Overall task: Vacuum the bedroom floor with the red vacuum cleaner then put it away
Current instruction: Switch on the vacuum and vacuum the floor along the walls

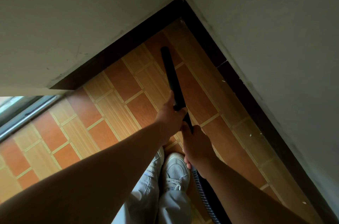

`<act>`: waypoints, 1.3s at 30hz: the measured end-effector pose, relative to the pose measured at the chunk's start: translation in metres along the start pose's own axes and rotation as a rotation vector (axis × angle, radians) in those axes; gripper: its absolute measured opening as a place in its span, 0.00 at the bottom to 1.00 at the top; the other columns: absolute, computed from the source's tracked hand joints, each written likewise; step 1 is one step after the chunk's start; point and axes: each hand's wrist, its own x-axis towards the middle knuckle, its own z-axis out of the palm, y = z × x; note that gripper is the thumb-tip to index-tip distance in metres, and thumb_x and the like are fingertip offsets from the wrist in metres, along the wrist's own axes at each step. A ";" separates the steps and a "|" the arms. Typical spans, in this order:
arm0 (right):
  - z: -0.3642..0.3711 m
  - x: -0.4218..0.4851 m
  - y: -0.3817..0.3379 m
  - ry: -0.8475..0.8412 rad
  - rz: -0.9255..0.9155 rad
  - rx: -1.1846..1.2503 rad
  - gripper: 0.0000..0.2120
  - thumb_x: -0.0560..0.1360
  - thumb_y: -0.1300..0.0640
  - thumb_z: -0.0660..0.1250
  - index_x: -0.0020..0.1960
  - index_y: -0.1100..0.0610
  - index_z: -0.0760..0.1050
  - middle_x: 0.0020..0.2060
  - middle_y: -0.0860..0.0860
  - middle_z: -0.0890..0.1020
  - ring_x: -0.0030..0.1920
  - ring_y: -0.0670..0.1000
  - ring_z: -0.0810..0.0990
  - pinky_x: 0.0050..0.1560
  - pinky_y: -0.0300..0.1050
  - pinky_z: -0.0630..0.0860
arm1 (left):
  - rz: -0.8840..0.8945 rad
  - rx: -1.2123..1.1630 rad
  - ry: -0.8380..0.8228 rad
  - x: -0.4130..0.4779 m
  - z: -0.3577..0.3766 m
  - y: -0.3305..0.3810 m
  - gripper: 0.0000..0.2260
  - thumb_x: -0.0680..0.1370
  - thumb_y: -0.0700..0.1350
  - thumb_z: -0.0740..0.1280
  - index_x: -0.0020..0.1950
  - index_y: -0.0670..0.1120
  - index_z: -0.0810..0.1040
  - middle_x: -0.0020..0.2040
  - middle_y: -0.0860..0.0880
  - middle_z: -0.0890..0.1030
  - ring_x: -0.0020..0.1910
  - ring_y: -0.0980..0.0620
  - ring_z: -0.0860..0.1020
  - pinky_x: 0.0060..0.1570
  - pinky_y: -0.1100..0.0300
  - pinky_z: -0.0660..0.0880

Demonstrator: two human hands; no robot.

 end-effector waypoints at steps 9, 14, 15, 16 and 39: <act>-0.014 0.017 -0.028 -0.105 0.012 0.059 0.23 0.83 0.38 0.55 0.54 0.59 0.72 0.28 0.53 0.76 0.20 0.49 0.72 0.26 0.43 0.72 | 0.074 -0.057 0.107 0.011 0.002 0.014 0.30 0.83 0.39 0.64 0.79 0.62 0.60 0.59 0.47 0.81 0.48 0.53 0.83 0.42 0.58 0.83; -0.009 -0.002 -0.011 -0.082 0.000 0.062 0.24 0.83 0.36 0.54 0.55 0.57 0.72 0.30 0.52 0.77 0.21 0.47 0.73 0.26 0.42 0.71 | 0.019 -0.031 0.036 0.001 0.001 0.002 0.33 0.83 0.40 0.65 0.81 0.60 0.54 0.67 0.48 0.78 0.53 0.51 0.82 0.50 0.52 0.83; -0.008 -0.005 -0.008 -0.059 0.007 0.081 0.25 0.83 0.35 0.54 0.55 0.57 0.72 0.30 0.52 0.77 0.20 0.47 0.73 0.25 0.42 0.71 | 0.031 -0.001 0.012 0.002 0.003 0.003 0.33 0.83 0.40 0.65 0.81 0.60 0.55 0.67 0.48 0.78 0.52 0.51 0.82 0.49 0.54 0.83; -0.008 -0.004 -0.007 -0.038 0.025 0.107 0.26 0.83 0.34 0.53 0.55 0.57 0.72 0.31 0.52 0.78 0.20 0.47 0.73 0.25 0.42 0.71 | 0.047 0.024 -0.007 0.003 0.006 0.006 0.33 0.83 0.39 0.65 0.81 0.61 0.55 0.66 0.48 0.78 0.53 0.51 0.82 0.49 0.54 0.83; -0.023 0.051 -0.051 -0.056 0.016 0.220 0.26 0.82 0.36 0.53 0.51 0.60 0.71 0.25 0.51 0.73 0.20 0.51 0.70 0.30 0.46 0.72 | 0.068 0.030 -0.055 0.059 0.007 0.060 0.29 0.83 0.39 0.65 0.80 0.60 0.61 0.58 0.46 0.82 0.50 0.49 0.83 0.38 0.58 0.82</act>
